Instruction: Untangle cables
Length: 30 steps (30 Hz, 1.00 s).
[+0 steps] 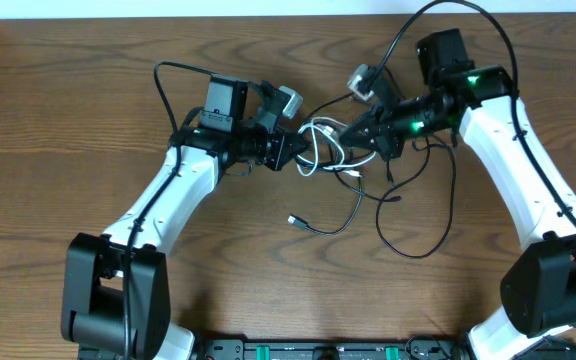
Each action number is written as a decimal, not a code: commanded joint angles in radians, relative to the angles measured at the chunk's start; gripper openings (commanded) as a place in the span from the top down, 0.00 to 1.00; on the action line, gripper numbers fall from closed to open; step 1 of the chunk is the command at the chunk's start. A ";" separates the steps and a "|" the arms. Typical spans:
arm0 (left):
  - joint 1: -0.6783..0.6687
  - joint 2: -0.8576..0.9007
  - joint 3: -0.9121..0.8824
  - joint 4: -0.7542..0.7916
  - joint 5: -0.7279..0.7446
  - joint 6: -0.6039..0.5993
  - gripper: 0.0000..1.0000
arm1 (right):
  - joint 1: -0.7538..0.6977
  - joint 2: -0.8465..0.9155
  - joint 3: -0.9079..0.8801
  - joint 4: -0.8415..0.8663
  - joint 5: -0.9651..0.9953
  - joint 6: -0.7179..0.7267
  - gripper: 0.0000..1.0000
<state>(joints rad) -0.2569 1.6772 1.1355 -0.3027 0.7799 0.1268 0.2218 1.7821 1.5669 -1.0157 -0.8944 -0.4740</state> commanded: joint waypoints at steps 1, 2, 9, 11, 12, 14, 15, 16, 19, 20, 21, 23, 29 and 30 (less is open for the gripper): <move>0.030 -0.081 -0.005 0.002 -0.006 -0.014 0.92 | -0.061 0.004 0.000 0.029 0.210 0.311 0.99; 0.032 -0.102 -0.005 0.002 -0.006 -0.020 0.93 | -0.072 0.004 0.000 0.035 0.262 0.368 0.99; 0.032 -0.286 -0.005 -0.040 -0.014 -0.035 0.92 | -0.088 0.004 0.000 0.045 0.588 0.571 0.99; 0.032 -0.330 -0.005 -0.066 -0.037 -0.036 0.92 | -0.087 0.004 -0.001 0.031 0.689 0.618 0.99; 0.032 -0.353 -0.005 -0.081 -0.052 -0.035 0.92 | -0.087 0.004 -0.003 0.026 0.732 0.637 0.99; 0.032 -0.386 -0.005 -0.103 -0.074 -0.036 0.92 | -0.087 0.004 -0.007 0.024 0.776 0.655 0.99; 0.032 -0.402 -0.005 -0.113 -0.078 -0.035 0.92 | -0.087 0.004 -0.010 0.024 0.792 0.665 0.99; 0.032 -0.415 -0.005 -0.119 -0.078 -0.035 0.92 | -0.087 0.004 -0.011 0.026 0.790 0.668 0.99; 0.032 -0.436 -0.005 -0.130 -0.078 -0.035 0.92 | -0.086 0.004 -0.011 0.052 0.676 0.610 0.99; 0.032 -0.435 -0.005 -0.131 -0.078 -0.035 0.92 | -0.083 0.003 -0.011 0.066 0.573 0.540 0.99; 0.032 -0.432 -0.005 -0.134 -0.083 -0.035 0.92 | -0.081 0.002 -0.011 0.080 0.443 0.457 0.99; 0.032 -0.417 -0.005 -0.140 -0.116 -0.035 0.92 | -0.078 -0.005 -0.011 0.085 0.221 0.318 0.96; 0.032 -0.316 -0.006 -0.164 -0.225 -0.089 0.92 | -0.076 -0.086 -0.010 0.088 0.053 0.241 0.65; 0.032 -0.299 -0.006 -0.164 -0.233 -0.101 0.92 | -0.075 -0.102 -0.010 0.088 0.053 0.241 0.62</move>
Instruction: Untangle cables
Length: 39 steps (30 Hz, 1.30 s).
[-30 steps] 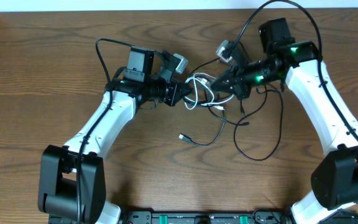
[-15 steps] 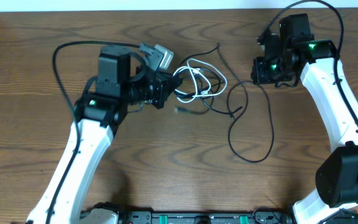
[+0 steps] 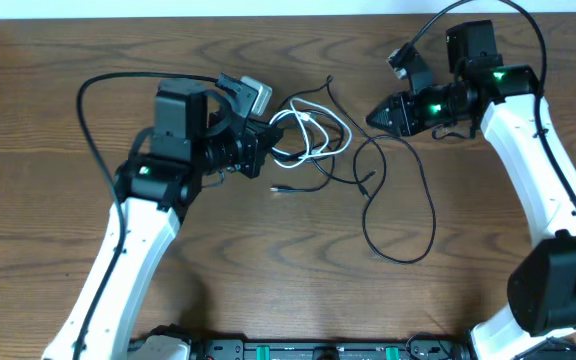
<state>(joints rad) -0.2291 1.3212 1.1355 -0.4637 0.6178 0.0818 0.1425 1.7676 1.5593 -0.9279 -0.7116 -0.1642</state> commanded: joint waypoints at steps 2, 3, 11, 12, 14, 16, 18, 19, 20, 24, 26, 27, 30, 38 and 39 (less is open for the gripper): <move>0.003 0.089 -0.006 0.001 -0.070 -0.061 0.92 | 0.015 -0.115 -0.002 0.000 -0.131 -0.064 0.59; 0.003 0.102 -0.006 0.003 -0.070 -0.071 0.92 | 0.024 -0.126 -0.002 0.000 -0.131 -0.056 0.56; 0.003 0.149 -0.006 0.024 -0.069 -0.146 0.92 | 0.193 -0.116 -0.003 0.054 0.045 0.171 0.54; 0.003 0.149 -0.006 0.024 -0.069 -0.148 0.92 | 0.215 -0.106 -0.003 0.066 0.095 0.210 0.53; 0.003 0.149 -0.006 0.023 -0.069 -0.166 0.92 | 0.254 -0.085 -0.003 0.090 0.147 0.268 0.52; 0.003 0.148 -0.006 0.023 -0.067 -0.174 0.92 | 0.288 -0.063 -0.003 0.111 0.171 0.305 0.52; 0.003 0.149 -0.006 0.023 -0.052 -0.174 0.92 | 0.317 -0.040 -0.003 0.132 0.204 0.343 0.52; 0.003 0.149 -0.006 0.023 -0.050 -0.174 0.92 | 0.327 -0.028 -0.003 0.143 0.224 0.360 0.52; 0.003 0.149 -0.006 0.023 -0.050 -0.174 0.92 | 0.338 -0.015 -0.003 0.155 0.248 0.379 0.52; 0.003 0.148 -0.006 0.023 -0.018 -0.174 0.92 | 0.370 0.046 -0.003 0.221 0.280 0.422 0.53; 0.003 0.149 -0.006 0.023 -0.004 -0.174 0.92 | 0.380 0.069 -0.003 0.254 0.284 0.428 0.57; 0.003 0.149 -0.006 0.021 -0.004 -0.174 0.92 | 0.381 0.076 -0.003 0.267 0.293 0.435 0.62; 0.003 0.149 -0.006 0.016 -0.005 -0.173 0.92 | 0.370 0.074 -0.003 0.289 0.302 0.444 0.99; 0.003 0.149 -0.006 0.000 -0.141 -0.173 0.92 | 0.267 -0.079 -0.002 0.235 0.197 0.439 0.99; 0.003 0.149 -0.006 0.001 -0.141 -0.173 0.92 | 0.245 -0.108 -0.002 0.230 0.152 0.417 0.99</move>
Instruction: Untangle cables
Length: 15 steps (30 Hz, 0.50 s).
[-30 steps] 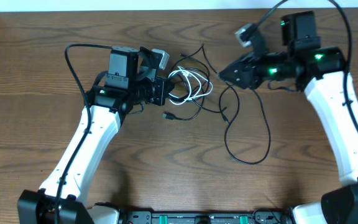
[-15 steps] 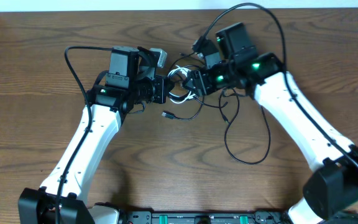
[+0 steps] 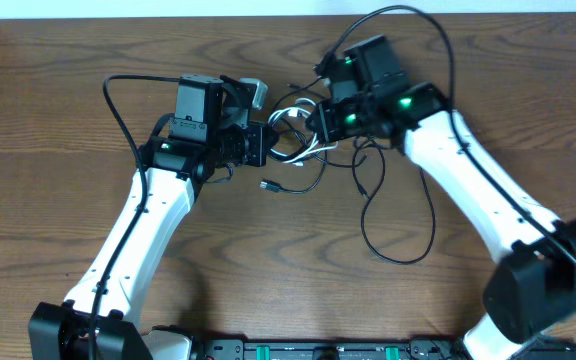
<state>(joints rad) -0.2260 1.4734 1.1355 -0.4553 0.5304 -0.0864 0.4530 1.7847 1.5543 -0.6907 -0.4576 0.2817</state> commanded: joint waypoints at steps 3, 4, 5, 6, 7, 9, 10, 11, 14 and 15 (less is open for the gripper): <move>0.000 -0.003 -0.006 -0.008 -0.053 -0.005 0.92 | -0.136 -0.193 0.003 -0.034 -0.164 -0.045 0.99; 0.000 -0.003 -0.006 -0.008 -0.053 -0.005 0.92 | -0.164 -0.213 0.003 -0.049 -0.163 -0.045 0.99; 0.000 -0.003 -0.006 -0.008 -0.053 -0.005 0.92 | -0.188 -0.227 0.003 -0.064 -0.163 -0.049 0.99; 0.000 -0.003 -0.006 -0.008 -0.053 -0.005 0.92 | -0.222 -0.238 0.003 -0.086 -0.162 -0.051 0.99; 0.000 -0.003 -0.006 -0.008 -0.053 -0.005 0.92 | -0.245 -0.242 0.003 -0.103 -0.162 -0.051 0.99; 0.000 -0.003 -0.006 -0.006 -0.053 -0.005 0.92 | -0.306 -0.242 0.002 -0.157 -0.163 -0.051 0.99; 0.001 -0.003 -0.006 0.000 -0.053 -0.005 0.92 | -0.335 -0.240 0.002 -0.190 -0.162 -0.057 0.99; 0.001 -0.003 -0.006 0.009 -0.053 -0.005 0.92 | -0.359 -0.237 0.001 -0.224 -0.160 -0.075 0.99; 0.001 -0.004 -0.006 0.052 -0.052 -0.005 0.92 | -0.409 -0.230 0.001 -0.304 -0.112 -0.105 0.99; 0.000 -0.005 -0.006 0.072 -0.051 -0.005 0.92 | -0.420 -0.229 0.001 -0.325 -0.106 -0.121 0.99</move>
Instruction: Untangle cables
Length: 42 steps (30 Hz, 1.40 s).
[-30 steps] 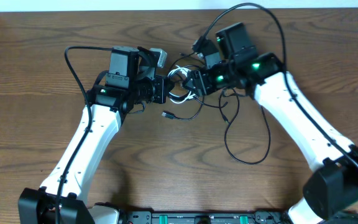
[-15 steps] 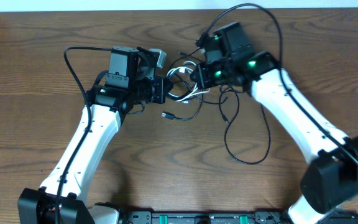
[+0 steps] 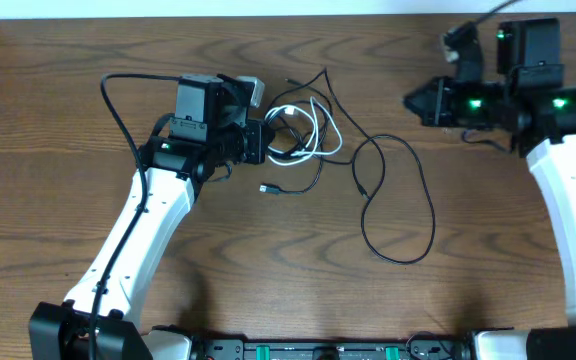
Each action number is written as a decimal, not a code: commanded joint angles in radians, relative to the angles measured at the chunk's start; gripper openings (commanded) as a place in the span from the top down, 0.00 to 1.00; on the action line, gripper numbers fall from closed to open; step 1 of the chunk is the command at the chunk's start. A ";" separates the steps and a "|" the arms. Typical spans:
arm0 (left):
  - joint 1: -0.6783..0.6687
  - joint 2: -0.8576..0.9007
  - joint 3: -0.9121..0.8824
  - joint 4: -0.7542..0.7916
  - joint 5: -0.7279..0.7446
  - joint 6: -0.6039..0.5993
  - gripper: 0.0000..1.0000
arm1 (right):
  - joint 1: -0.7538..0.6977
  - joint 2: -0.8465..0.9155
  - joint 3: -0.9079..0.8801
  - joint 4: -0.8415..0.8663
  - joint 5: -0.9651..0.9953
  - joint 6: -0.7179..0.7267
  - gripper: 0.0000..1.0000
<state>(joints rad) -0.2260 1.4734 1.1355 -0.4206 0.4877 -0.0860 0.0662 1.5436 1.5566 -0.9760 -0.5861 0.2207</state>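
Note:
A white cable (image 3: 315, 128) lies coiled in loops at the table's upper middle, with thin black cable strands crossing it. My left gripper (image 3: 265, 141) sits at the coil's left edge, shut on the white cable. The black cable (image 3: 431, 215) runs out of the tangle into a wide loop on the right, and a small plug (image 3: 267, 187) lies below the coil. My right gripper (image 3: 411, 100) hangs at the upper right, well clear of the cables, with nothing visibly in it. Its jaws form a dark point, so their state is unclear.
The wooden table (image 3: 288, 290) spans the whole view, its back edge along the top. The left arm's own black lead (image 3: 118, 95) arcs out to its left. The arm bases stand at the front corners.
My right gripper was over the right side of the white coil and is now at the upper right, away from the cables. The left gripper and the cables have stayed where they were.
Both grippers met at the tangle in the upper middle. Then they stood apart, left gripper holding the white coil, right gripper off at the right, black cable spread out. The right gripper was back at the coil, and now it is away at the upper right.

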 commanded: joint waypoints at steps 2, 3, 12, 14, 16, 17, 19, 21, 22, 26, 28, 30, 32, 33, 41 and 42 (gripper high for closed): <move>0.000 -0.007 -0.006 0.080 0.005 -0.006 0.92 | -0.041 0.014 -0.002 -0.063 0.018 -0.089 0.99; 0.000 -0.011 -0.006 0.106 0.026 -0.006 0.92 | -0.039 0.014 -0.002 -0.068 0.005 -0.115 0.99; 0.000 -0.080 -0.006 0.345 0.283 -0.007 0.92 | 0.033 0.014 -0.002 0.043 -0.249 -0.319 0.60; 0.000 -0.097 -0.006 0.357 0.281 -0.052 0.92 | 0.050 0.014 -0.002 0.053 -0.255 -0.319 0.53; 0.002 -0.113 -0.006 0.380 0.279 -0.124 0.92 | 0.077 0.014 -0.002 0.057 -0.244 -0.319 0.49; 0.002 -0.118 -0.006 0.390 0.279 -0.157 0.92 | 0.089 0.014 -0.002 0.056 -0.228 -0.311 0.48; 0.002 -0.126 -0.006 0.407 0.279 -0.220 0.92 | 0.112 0.014 -0.002 0.052 -0.176 -0.270 0.48; 0.002 -0.127 -0.006 0.416 0.278 -0.277 0.92 | 0.140 0.014 -0.002 0.053 -0.113 -0.214 0.48; 0.002 -0.127 -0.006 0.419 0.278 -0.306 0.92 | 0.155 0.014 -0.002 0.055 -0.080 -0.181 0.48; 0.000 -0.127 -0.006 0.409 0.268 -0.385 0.92 | 0.202 0.014 -0.002 0.074 0.066 -0.018 0.47; 0.000 -0.127 -0.006 0.398 0.268 -0.407 0.92 | 0.218 0.014 -0.002 0.098 0.108 0.025 0.46; 0.000 -0.127 -0.006 0.389 0.268 -0.425 0.92 | 0.229 0.017 -0.002 0.126 0.117 0.042 0.46; 0.000 -0.127 -0.006 0.382 0.268 -0.429 0.92 | 0.232 0.024 -0.002 0.139 0.117 0.061 0.46; 0.000 -0.127 -0.006 0.378 0.268 -0.429 0.92 | 0.233 0.034 -0.002 0.142 0.117 0.069 0.47; 0.000 -0.127 -0.006 0.357 0.232 -0.428 0.92 | 0.237 0.137 -0.002 0.129 0.079 0.082 0.67; 0.000 -0.127 -0.006 0.351 0.218 -0.428 0.92 | 0.236 0.142 -0.002 0.130 0.079 0.082 0.72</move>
<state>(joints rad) -0.2260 1.3640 1.1336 -0.0658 0.7300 -0.5014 0.2924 1.6596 1.5547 -0.8436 -0.5003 0.2821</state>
